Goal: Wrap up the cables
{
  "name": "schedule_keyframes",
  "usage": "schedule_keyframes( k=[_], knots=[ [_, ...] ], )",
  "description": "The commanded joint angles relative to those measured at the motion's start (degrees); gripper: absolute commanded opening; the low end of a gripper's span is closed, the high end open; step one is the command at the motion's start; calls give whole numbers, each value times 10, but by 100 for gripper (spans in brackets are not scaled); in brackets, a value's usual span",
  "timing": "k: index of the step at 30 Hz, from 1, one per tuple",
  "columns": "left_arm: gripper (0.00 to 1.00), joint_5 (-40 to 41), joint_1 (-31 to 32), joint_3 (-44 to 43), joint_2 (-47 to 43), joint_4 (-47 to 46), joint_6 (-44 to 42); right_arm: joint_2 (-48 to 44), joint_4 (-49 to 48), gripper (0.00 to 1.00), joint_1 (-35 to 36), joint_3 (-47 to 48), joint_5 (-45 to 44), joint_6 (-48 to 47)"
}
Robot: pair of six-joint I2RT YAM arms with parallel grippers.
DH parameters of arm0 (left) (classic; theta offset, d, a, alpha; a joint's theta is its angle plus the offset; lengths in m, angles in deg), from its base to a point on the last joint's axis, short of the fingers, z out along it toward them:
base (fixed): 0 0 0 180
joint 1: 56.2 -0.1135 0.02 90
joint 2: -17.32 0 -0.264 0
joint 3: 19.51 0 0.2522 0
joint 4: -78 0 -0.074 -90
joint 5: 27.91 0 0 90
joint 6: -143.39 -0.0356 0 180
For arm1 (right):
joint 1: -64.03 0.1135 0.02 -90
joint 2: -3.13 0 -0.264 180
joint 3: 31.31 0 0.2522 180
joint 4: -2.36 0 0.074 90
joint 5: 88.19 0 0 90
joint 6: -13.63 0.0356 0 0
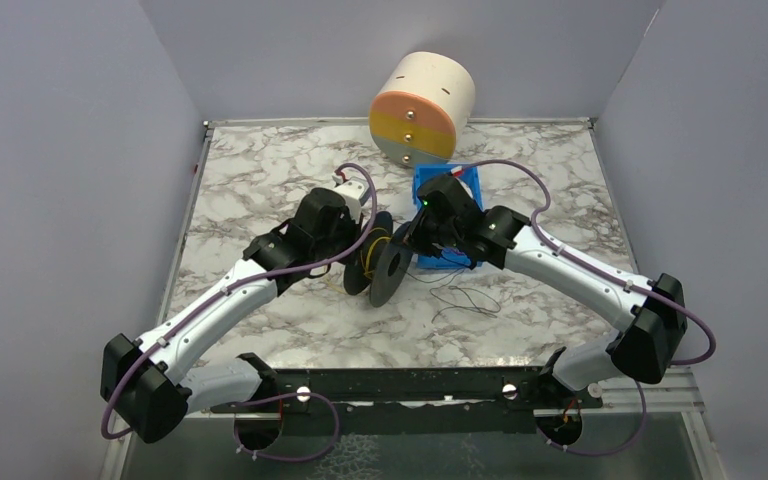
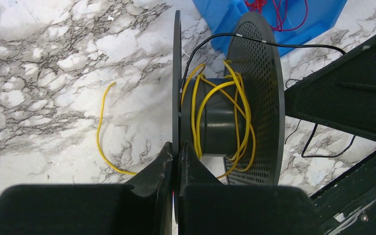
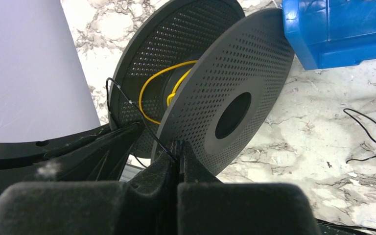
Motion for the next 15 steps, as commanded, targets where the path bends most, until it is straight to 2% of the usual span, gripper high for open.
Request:
schedule_keyframes(
  k=[1, 10, 11, 15],
  knots=[
    [0, -7, 3, 4, 5, -17, -4, 0, -16, 1, 4, -9, -4, 3],
    [0, -1, 3, 2, 2, -12, -14, -14, -20, 1, 4, -13, -24, -25],
    [0, 1, 3, 1, 0, -10, -16, -16, -19, 2, 4, -11, -27, -34],
    [0, 3, 3, -5, -7, -1, -17, -21, -22, 18, 4, -6, -43, -83]
  ],
)
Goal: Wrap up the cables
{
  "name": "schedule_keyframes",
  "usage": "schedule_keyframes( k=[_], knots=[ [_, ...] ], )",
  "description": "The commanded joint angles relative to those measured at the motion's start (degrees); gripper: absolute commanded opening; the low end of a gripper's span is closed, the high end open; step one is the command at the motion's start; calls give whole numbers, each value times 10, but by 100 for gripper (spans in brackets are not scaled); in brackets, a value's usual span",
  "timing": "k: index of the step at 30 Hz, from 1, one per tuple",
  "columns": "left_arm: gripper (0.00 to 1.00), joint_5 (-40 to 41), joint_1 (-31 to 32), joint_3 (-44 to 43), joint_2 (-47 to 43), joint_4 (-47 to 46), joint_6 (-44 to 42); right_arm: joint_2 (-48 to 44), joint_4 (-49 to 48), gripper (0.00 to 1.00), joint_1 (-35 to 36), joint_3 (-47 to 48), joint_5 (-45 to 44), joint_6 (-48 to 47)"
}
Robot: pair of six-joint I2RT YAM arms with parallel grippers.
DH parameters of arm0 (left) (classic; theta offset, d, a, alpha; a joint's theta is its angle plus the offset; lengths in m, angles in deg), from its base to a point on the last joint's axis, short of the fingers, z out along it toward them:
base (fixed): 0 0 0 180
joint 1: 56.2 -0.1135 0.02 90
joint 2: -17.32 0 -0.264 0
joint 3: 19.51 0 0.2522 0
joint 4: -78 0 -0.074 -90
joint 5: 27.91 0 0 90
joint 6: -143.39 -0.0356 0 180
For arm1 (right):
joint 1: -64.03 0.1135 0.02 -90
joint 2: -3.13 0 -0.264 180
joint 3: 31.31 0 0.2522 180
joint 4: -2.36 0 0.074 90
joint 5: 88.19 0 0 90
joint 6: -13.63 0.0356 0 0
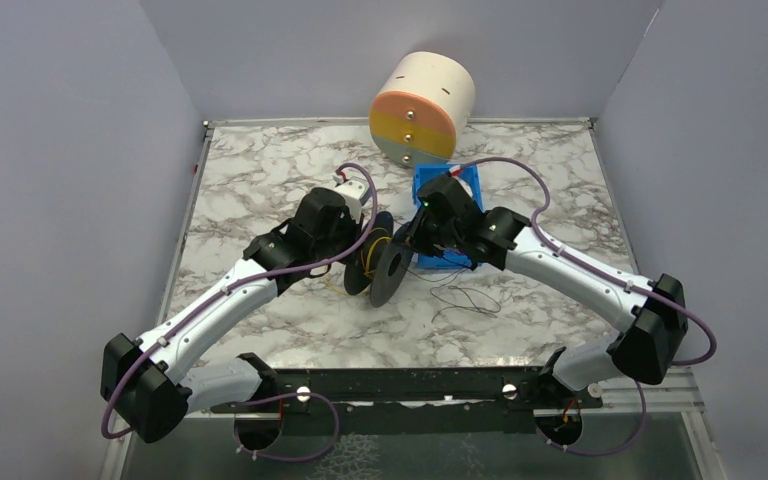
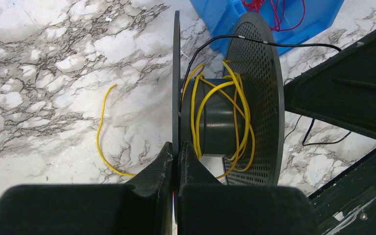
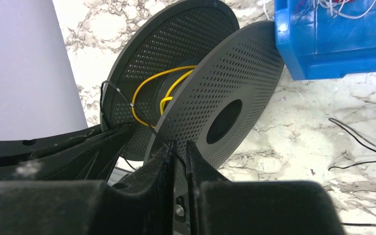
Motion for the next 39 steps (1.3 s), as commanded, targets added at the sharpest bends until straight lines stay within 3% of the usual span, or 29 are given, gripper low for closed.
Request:
schedule_keyframes(
  k=[1, 11, 18, 29, 39],
  knots=[
    [0, 1, 3, -6, -11, 5, -8, -21, -17, 20, 4, 2, -41, -65],
    [0, 9, 2, -58, -17, 53, -1, -60, -62, 42, 4, -38, -64, -240],
    [0, 23, 2, -99, -8, 105, -6, -113, -114, 58, 4, -83, -9, -427],
    [0, 28, 3, -115, -9, 150, -11, -156, -144, 70, 4, -168, 144, -626],
    [0, 27, 3, -134, -16, 175, -17, -114, -177, 72, 4, -201, 211, -656]
  ],
)
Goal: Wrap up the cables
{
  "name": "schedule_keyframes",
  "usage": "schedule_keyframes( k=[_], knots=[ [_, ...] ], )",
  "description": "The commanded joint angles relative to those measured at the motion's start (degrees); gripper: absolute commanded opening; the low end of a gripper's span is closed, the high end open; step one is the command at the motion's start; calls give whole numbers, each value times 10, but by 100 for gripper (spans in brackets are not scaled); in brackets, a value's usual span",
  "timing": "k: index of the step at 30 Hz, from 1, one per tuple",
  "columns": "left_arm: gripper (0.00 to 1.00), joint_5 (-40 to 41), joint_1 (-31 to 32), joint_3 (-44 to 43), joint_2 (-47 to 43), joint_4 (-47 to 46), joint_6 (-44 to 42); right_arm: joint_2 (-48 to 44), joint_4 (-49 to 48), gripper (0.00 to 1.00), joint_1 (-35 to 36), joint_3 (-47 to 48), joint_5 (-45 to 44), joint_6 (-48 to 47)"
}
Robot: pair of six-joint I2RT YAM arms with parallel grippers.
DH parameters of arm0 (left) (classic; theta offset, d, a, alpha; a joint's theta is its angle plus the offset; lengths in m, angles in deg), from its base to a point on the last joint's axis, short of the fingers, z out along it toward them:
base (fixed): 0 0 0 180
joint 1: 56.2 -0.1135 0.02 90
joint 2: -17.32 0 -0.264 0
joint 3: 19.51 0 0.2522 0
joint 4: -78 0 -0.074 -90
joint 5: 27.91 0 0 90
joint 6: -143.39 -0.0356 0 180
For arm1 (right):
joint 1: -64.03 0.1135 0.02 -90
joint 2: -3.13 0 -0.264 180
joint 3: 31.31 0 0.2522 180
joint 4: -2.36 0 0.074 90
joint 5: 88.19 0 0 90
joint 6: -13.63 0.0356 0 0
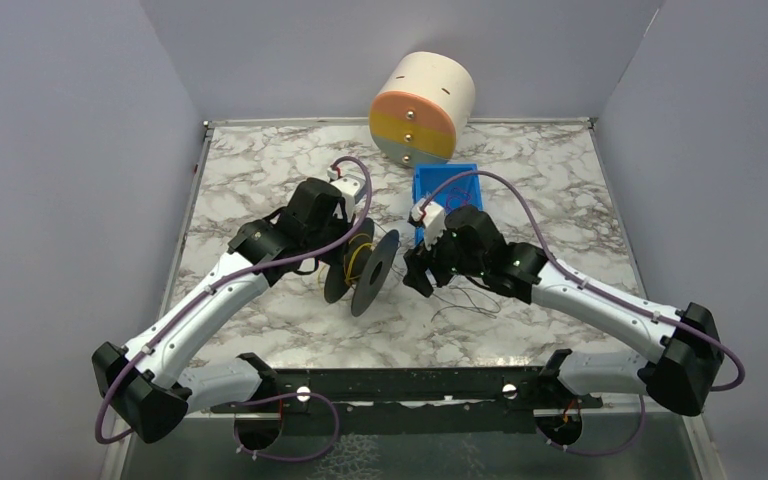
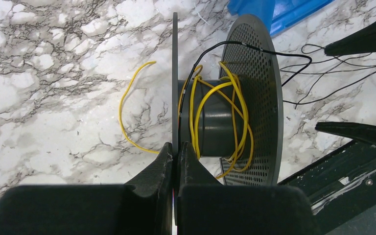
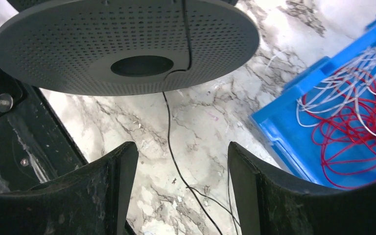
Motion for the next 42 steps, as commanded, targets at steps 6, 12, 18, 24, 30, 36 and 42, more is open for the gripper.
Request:
schedule_keyframes(
  k=[6, 12, 18, 24, 30, 36, 42],
  knots=[
    [0, 10, 3, -40, -22, 4, -6, 52, -41, 72, 4, -14, 56, -24],
    [0, 12, 3, -60, -30, 22, -7, 67, -49, 66, 4, -27, 37, -21],
    [0, 10, 2, -74, -37, 32, -5, 51, -59, 46, 4, -42, -15, -3],
    [0, 12, 2, -87, -42, 47, -14, 4, -65, 3, 4, -48, -134, 15],
    [0, -12, 3, -98, -56, 56, -28, -25, -57, 1, 4, -35, -254, 50],
    [0, -46, 3, -132, -75, 62, -33, -5, -43, 1, -2, -21, -328, 92],
    [0, -73, 2, -141, -94, 67, -43, 14, -54, 1, -21, -10, -323, 108]
  ],
)
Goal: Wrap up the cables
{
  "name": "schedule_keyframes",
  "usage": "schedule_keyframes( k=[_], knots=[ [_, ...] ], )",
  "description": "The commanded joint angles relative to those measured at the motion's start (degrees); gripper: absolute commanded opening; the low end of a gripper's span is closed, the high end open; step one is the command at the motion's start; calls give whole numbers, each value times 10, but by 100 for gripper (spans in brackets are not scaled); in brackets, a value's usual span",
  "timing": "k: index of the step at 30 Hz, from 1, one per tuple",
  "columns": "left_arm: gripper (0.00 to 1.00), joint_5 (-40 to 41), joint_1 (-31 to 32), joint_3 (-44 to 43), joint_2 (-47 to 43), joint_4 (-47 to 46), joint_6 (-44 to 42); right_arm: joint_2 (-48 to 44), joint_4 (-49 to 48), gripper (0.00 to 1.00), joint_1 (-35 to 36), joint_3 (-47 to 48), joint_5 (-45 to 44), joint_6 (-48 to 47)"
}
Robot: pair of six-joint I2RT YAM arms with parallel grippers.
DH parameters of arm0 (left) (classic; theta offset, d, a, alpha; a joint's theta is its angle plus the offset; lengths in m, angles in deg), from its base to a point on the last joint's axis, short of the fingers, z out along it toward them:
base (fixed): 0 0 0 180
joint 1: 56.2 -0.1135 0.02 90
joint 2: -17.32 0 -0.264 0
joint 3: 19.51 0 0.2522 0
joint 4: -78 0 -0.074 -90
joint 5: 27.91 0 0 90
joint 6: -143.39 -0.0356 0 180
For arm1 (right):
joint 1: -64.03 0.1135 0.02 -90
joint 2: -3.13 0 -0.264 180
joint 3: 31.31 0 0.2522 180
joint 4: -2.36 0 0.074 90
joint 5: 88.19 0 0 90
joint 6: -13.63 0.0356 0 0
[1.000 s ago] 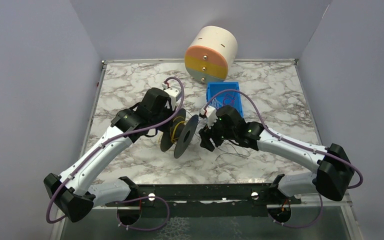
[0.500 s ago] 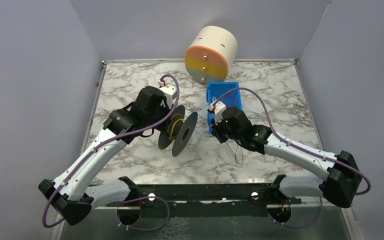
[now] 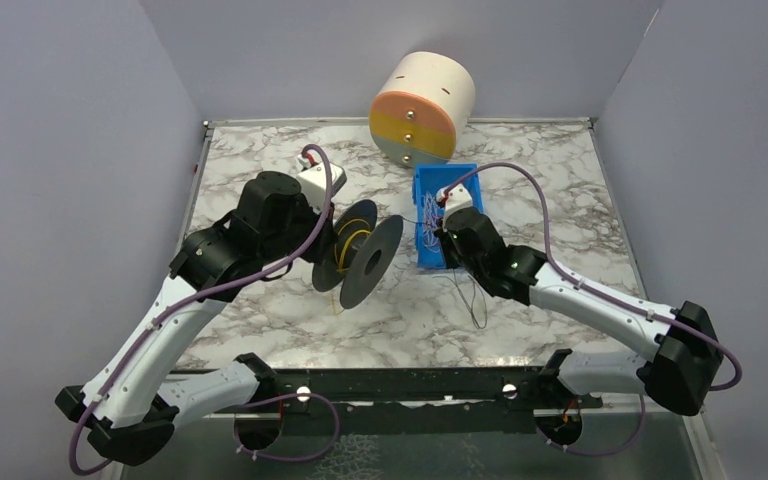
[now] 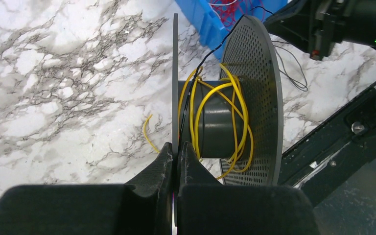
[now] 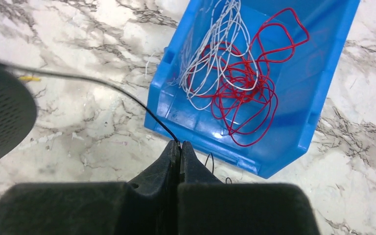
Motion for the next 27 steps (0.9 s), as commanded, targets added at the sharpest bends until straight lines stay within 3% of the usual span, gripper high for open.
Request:
schedule_keyframes(
  k=[1, 11, 19, 27],
  knots=[
    [0, -47, 2, -26, -27, -19, -10, 10, -14, 1, -14, 22, -33, 24],
    [0, -38, 2, -5, -51, -78, 38, 15, -72, 1, -17, -34, 49, 43],
    [0, -34, 2, -1, -59, -137, 67, 9, -155, 1, -17, -90, 175, 47],
    [0, -30, 3, -10, -65, -179, 90, 11, -235, 16, -17, -123, 267, 64]
  ],
)
